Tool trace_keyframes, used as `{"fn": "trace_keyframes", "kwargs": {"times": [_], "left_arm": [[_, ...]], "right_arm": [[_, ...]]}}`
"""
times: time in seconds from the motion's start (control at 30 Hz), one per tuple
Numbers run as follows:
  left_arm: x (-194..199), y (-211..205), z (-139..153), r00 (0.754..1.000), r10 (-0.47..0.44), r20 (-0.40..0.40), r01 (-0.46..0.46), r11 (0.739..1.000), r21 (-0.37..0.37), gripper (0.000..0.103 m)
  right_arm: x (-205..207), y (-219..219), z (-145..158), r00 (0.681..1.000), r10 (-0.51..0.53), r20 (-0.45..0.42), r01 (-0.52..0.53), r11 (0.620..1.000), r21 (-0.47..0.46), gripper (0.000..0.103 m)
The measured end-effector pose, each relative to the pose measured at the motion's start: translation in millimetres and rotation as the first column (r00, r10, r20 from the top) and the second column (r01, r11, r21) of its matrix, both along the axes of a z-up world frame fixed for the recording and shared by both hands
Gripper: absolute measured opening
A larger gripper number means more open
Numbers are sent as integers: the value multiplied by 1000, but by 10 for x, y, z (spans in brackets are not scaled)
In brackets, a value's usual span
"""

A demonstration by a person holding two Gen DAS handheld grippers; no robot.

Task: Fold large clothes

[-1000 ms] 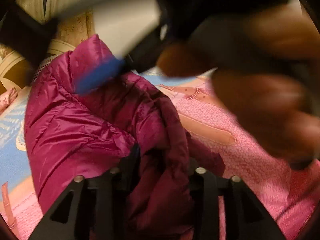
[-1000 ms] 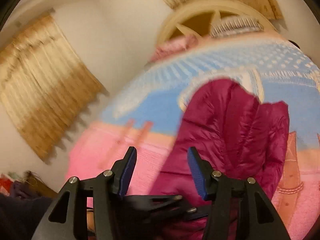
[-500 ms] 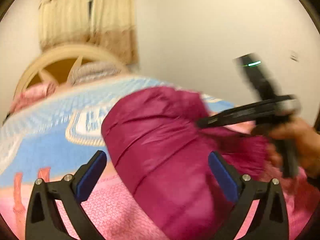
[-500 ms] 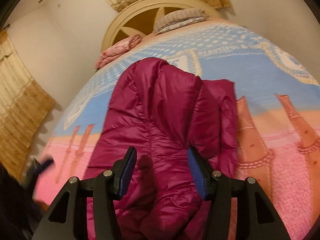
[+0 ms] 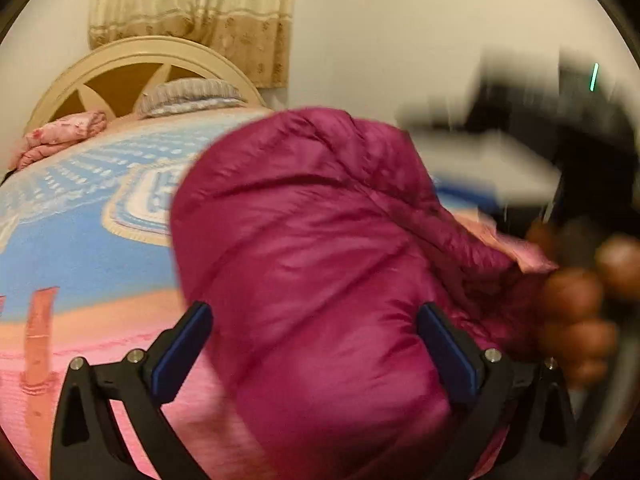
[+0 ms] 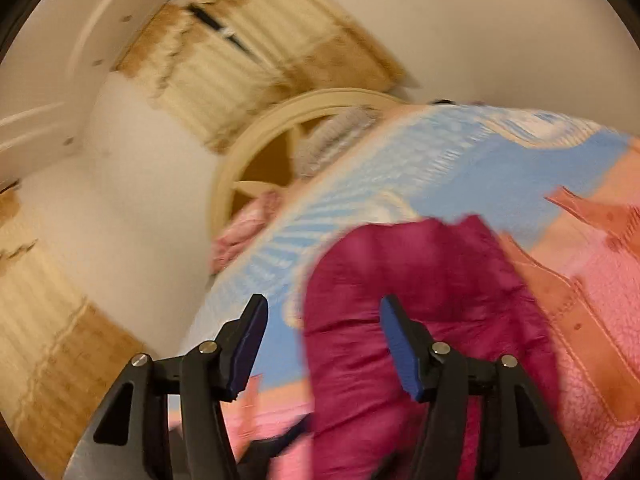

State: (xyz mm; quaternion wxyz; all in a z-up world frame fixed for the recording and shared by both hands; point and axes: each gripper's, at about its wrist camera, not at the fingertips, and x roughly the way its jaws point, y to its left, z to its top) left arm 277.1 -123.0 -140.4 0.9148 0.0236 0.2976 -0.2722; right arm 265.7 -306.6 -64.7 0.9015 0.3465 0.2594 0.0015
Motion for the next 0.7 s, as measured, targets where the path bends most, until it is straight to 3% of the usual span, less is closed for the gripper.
{"fn": "trace_keyframes", "kwargs": {"times": [0.1,0.2,0.3,0.43,0.5,0.57,0.7], "left_arm": [[179,161,93,997,73,14,-73,996,-44,103],[416,23,213,996,89,20,-88,995,-45,103],[589,-346,261,995,70,68,-72,997,23,103],[867,-765,237,996,50,74,-57,994,97,103],[1011,-931,212,998,44,46,-49,992,115,103],[1124,-1081,119,998,64,14,-65,981,182,103],[1186,-1122,-116,996,87,-18,-80,968,239,103]], "right_arm": [[3,-177,-279,992,-94,-81,89,994,-55,61],[-34,-274,-423,984,-153,-96,140,981,-132,63],[-23,-429,-569,979,-174,-109,161,980,-121,64],[-5,-552,-680,976,-178,-123,160,977,-142,70],[-31,-610,-748,973,-185,-138,165,976,-142,71],[-106,-647,-852,970,-193,-147,176,977,-123,72],[-53,-677,-898,970,-183,-157,167,980,-110,73]]}}
